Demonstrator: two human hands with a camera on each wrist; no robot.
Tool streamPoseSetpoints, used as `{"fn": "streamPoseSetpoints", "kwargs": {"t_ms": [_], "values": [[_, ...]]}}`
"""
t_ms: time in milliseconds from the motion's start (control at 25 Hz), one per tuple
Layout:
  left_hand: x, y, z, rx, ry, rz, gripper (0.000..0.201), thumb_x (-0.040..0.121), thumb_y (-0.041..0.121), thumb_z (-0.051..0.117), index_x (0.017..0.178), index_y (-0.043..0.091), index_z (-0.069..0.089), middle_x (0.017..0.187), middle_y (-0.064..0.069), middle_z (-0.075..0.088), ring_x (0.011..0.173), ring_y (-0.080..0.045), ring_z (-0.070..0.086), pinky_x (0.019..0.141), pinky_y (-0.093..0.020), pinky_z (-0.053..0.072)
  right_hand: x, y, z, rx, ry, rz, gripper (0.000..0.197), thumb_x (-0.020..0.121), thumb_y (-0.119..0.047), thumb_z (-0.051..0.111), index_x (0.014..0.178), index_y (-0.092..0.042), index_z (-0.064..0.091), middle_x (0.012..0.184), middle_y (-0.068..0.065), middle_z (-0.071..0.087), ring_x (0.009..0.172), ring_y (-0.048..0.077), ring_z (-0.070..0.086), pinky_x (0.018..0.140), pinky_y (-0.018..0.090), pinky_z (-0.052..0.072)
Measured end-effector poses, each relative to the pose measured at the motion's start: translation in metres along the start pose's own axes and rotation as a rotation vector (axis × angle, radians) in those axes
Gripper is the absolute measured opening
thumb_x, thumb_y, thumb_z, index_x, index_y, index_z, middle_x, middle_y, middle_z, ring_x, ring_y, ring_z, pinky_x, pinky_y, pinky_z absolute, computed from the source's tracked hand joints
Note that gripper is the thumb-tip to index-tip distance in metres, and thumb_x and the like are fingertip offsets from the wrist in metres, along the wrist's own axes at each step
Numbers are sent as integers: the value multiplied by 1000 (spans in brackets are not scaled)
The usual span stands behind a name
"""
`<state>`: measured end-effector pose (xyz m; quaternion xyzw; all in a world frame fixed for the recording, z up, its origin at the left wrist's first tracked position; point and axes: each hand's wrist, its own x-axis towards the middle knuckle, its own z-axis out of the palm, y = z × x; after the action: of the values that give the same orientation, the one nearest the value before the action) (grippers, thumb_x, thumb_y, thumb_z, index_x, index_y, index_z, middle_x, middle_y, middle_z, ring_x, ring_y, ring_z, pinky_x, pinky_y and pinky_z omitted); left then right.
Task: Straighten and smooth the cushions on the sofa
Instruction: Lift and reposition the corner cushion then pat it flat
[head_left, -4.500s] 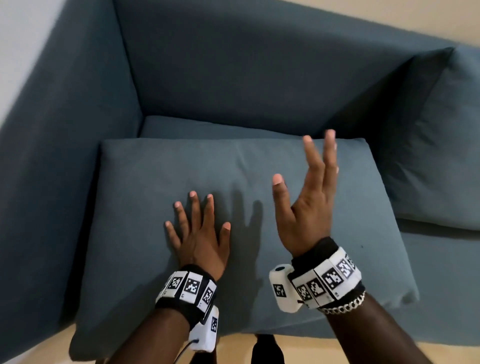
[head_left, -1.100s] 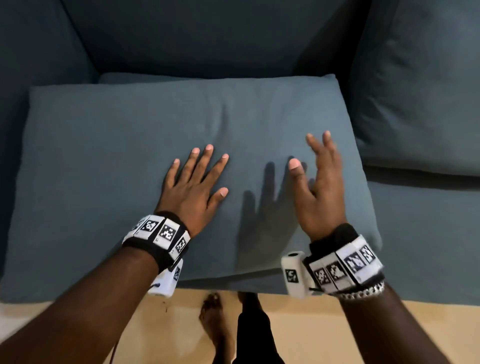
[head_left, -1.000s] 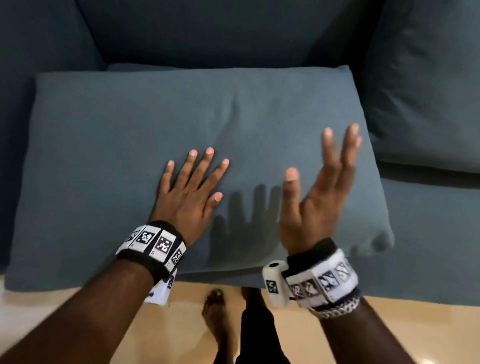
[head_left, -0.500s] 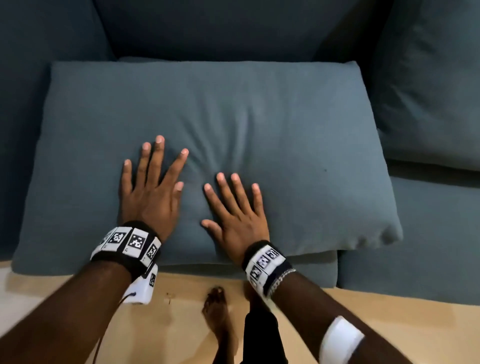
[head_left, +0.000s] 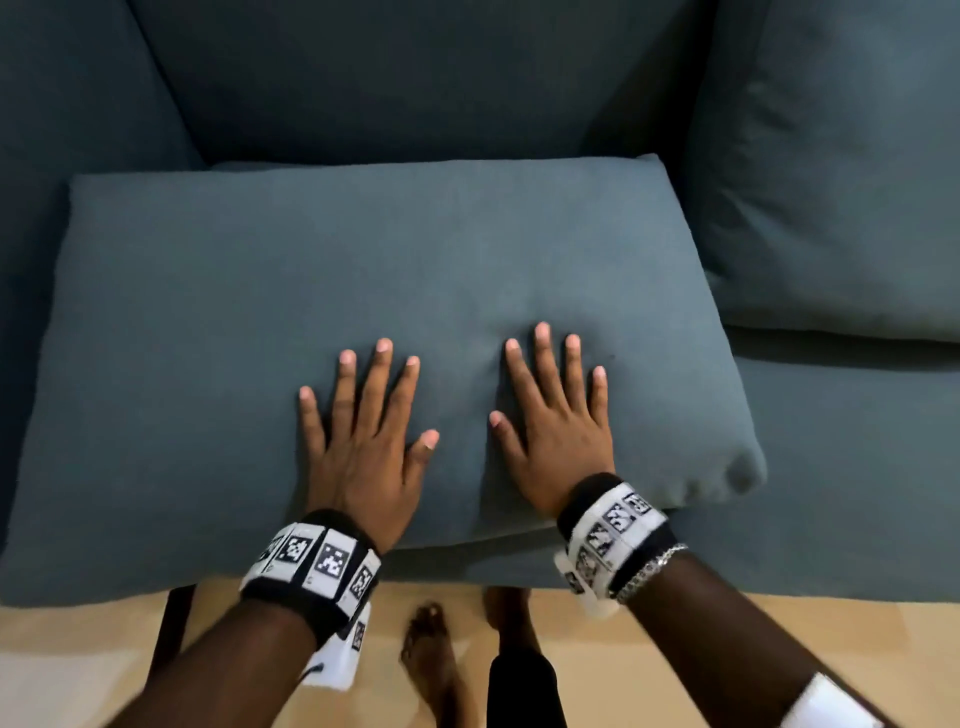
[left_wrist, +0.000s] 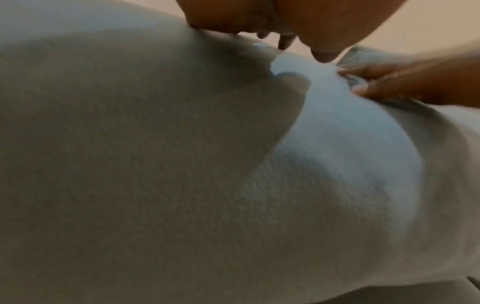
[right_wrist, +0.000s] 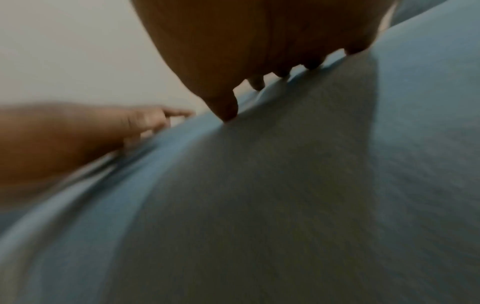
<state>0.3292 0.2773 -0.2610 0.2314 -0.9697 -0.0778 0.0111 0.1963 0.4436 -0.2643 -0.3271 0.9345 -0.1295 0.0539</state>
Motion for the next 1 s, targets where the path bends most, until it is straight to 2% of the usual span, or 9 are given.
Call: {"fn": "streamPoseSetpoints", "kwargs": {"t_ms": [200, 360, 440, 560, 600, 720, 760, 920, 1000], "values": [[11, 22, -1, 4, -12, -20, 75, 97, 53, 33, 163, 25, 15, 172, 1, 1, 158, -30, -1, 120, -69, 1, 26, 20, -89, 336, 672, 89, 74, 102, -35, 54, 161, -5, 23, 170, 26, 5, 159, 40, 1, 128, 55, 1], [22, 17, -14, -7, -79, 30, 75, 95, 56, 28, 163, 28, 16, 172, 1, -1, 158, -27, -2, 119, -70, 0, 9, 57, -20, -4, -91, 182, 75, 100, -62, 14, 165, -29, -3, 174, 1, -8, 161, 23, -8, 127, 58, 7], [29, 11, -16, 7, -84, 13, 76, 95, 57, 27, 163, 27, 16, 172, 1, -1, 158, -27, -3, 119, -69, 0, 14, 73, -36, 249, 40, 189, 75, 102, -60, 27, 166, -27, 7, 175, -1, -3, 161, 21, -3, 129, 56, 6], [44, 27, -17, -10, -110, 9, 76, 96, 59, 26, 163, 26, 12, 172, 0, -2, 158, -29, -6, 120, -67, -3, 16, 88, -70, 326, 537, 233, 69, 105, -45, 41, 164, -14, 22, 173, 11, 7, 161, 28, 9, 128, 52, 15], [50, 36, -17, -27, -116, 18, 76, 96, 58, 27, 163, 26, 13, 172, 0, -2, 158, -28, -7, 120, -67, -3, 20, 93, -68, 221, 465, 218, 69, 105, -47, 35, 165, -15, 19, 173, 12, 5, 160, 30, 8, 128, 54, 15], [62, 67, -22, -49, -172, 90, 72, 97, 58, 29, 162, 29, 16, 172, 2, -3, 158, -26, -6, 121, -66, -3, 27, 90, -37, -5, -227, 347, 74, 102, -62, 16, 165, -28, -2, 174, 1, -11, 161, 28, -6, 125, 64, 6], [66, 71, -23, -48, -182, 91, 71, 99, 57, 31, 163, 30, 14, 172, 2, -4, 158, -26, -7, 121, -66, -3, 39, 89, -48, 116, -231, 368, 74, 104, -62, 24, 166, -27, 2, 174, 0, -9, 161, 28, -4, 125, 65, 7], [87, 81, -30, -92, -191, 35, 71, 101, 56, 36, 163, 32, 10, 171, 4, -9, 157, -24, -14, 121, -62, -9, 84, 98, -131, 485, 645, 241, 67, 104, -45, 50, 161, -15, 31, 171, 9, 19, 155, 13, 20, 127, 36, 21], [97, 83, -30, -113, -194, 25, 70, 101, 57, 33, 162, 34, 8, 171, 5, -11, 157, -23, -15, 121, -61, -11, 97, 109, -115, 287, 560, 177, 68, 103, -46, 43, 162, -16, 29, 170, 11, 21, 156, 21, 22, 127, 41, 22]]}}
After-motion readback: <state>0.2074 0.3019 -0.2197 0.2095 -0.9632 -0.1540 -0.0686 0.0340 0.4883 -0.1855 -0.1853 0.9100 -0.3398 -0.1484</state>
